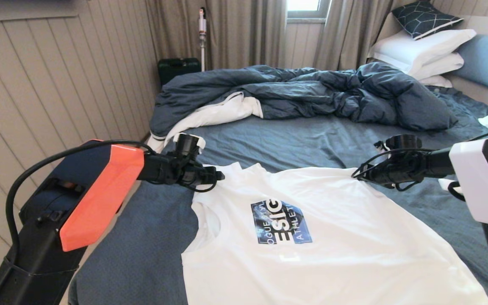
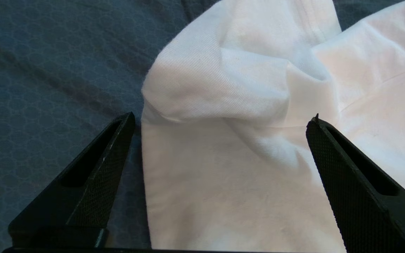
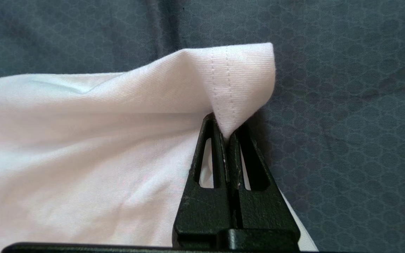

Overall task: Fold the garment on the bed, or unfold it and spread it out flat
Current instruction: Unford the white T-shirt

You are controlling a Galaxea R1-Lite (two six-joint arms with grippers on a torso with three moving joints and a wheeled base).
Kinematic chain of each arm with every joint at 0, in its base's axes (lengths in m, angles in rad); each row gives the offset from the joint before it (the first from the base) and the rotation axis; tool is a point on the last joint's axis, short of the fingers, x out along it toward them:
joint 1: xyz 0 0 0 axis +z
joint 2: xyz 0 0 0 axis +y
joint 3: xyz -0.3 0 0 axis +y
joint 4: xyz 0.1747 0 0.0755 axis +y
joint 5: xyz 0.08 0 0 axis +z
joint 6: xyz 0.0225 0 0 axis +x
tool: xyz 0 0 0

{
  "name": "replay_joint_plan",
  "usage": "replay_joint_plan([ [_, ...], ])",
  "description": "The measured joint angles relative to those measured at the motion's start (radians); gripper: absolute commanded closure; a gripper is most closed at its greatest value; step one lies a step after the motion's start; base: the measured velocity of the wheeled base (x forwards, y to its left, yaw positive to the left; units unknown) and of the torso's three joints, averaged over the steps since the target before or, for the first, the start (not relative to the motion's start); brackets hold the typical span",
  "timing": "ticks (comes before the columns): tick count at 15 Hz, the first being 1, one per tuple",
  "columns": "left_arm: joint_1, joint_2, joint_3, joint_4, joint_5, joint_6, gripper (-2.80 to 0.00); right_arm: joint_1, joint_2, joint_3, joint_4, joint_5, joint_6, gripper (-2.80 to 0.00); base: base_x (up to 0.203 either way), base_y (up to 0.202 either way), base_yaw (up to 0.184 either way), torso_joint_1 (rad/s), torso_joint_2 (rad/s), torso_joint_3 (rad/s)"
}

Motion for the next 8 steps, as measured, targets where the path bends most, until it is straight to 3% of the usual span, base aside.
replay_joint_plan([
  [1,0.000,0.001,0.000,0.000,0.001,0.000,0.00,0.000,-0.001,0.000,0.000,0.000,0.000,0.00,0.000,0.000,0.000,0.000,0.00,0.000],
  [8,0.002,0.003,-0.026,-0.003,0.009,0.001,0.00,0.000,-0.008,0.001,-0.003,-0.001,0.001,0.00,0.000,0.000,0.000,0.000,0.00,0.000],
])
